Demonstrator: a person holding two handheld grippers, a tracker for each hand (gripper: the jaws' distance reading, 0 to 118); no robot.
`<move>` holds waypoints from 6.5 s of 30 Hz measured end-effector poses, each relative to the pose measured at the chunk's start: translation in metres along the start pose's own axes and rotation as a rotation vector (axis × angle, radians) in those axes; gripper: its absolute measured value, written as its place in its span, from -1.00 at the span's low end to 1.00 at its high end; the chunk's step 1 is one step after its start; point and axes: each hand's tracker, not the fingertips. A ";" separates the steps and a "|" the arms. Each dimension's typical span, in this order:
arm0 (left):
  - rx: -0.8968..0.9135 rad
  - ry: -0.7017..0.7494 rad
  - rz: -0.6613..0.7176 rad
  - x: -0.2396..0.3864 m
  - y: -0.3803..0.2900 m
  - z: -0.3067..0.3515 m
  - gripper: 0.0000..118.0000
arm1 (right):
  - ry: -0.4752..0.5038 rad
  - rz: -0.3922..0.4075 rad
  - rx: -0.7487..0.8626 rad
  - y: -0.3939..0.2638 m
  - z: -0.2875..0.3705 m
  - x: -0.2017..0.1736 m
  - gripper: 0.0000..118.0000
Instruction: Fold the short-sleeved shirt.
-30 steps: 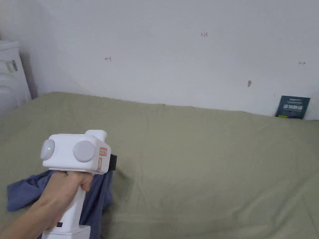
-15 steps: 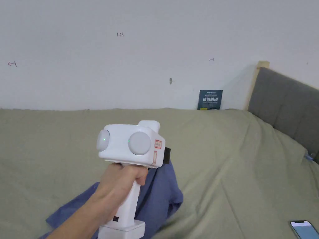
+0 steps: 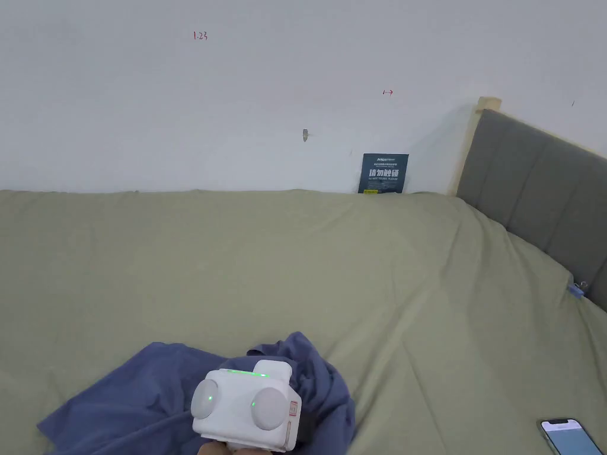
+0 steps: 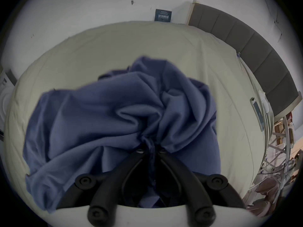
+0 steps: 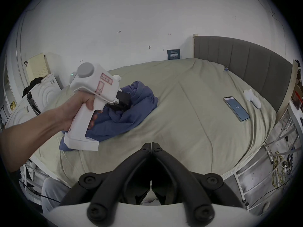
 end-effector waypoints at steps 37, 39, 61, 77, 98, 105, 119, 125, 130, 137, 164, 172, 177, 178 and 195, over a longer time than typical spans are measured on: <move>0.678 0.474 0.204 -0.120 -0.254 0.399 -1.00 | 0.034 0.136 0.311 0.046 0.083 -0.037 -1.00; 0.629 0.443 0.176 -0.132 -0.241 0.383 -1.00 | 0.038 0.144 0.299 0.049 0.078 -0.036 -1.00; -0.058 0.367 0.223 -0.260 -0.130 0.114 0.75 | 0.032 0.154 0.108 0.041 -0.004 -0.041 -1.00; 0.067 0.312 0.235 -0.232 -0.116 0.175 -1.00 | -0.126 0.051 0.068 0.126 -0.054 0.024 -1.00; 0.039 0.290 0.256 -0.253 -0.116 0.137 -1.00 | -0.077 0.253 -0.376 0.167 -0.313 0.018 -0.98; 0.060 0.261 0.335 -0.260 -0.110 0.167 -1.00 | 0.037 0.149 -0.272 0.194 -0.239 0.030 -0.98; 0.390 0.444 0.301 -0.245 -0.062 0.364 -1.00 | 0.057 0.084 0.058 0.287 -0.030 0.072 -0.98; 0.517 0.508 0.301 -0.238 -0.035 0.463 -1.00 | 0.031 0.121 0.180 0.329 0.051 0.078 -0.98; 0.603 0.490 0.320 -0.214 -0.025 0.527 -1.00 | 0.030 0.121 0.262 0.358 0.103 0.076 -0.98; 0.655 0.535 0.301 -0.199 -0.002 0.557 -1.00 | -0.003 0.173 0.326 0.397 0.137 0.057 -0.98; 0.678 0.669 0.302 -0.246 0.174 0.511 -1.00 | -0.112 0.221 0.358 0.561 0.005 0.006 -0.98; 0.630 0.690 0.327 -0.282 0.194 0.442 -1.00 | -0.107 0.221 0.322 0.560 -0.079 -0.008 -0.98; 0.556 0.669 0.342 -0.312 0.179 0.376 -1.00 | -0.096 0.240 0.235 0.525 -0.137 -0.007 -0.98; 0.550 0.653 0.349 -0.311 0.168 0.364 -1.00 | -0.104 0.248 0.216 0.515 -0.147 -0.006 -0.98; 0.188 0.502 0.371 -0.311 -0.061 0.230 -1.00 | -0.031 0.179 -0.084 0.233 -0.154 0.060 -0.98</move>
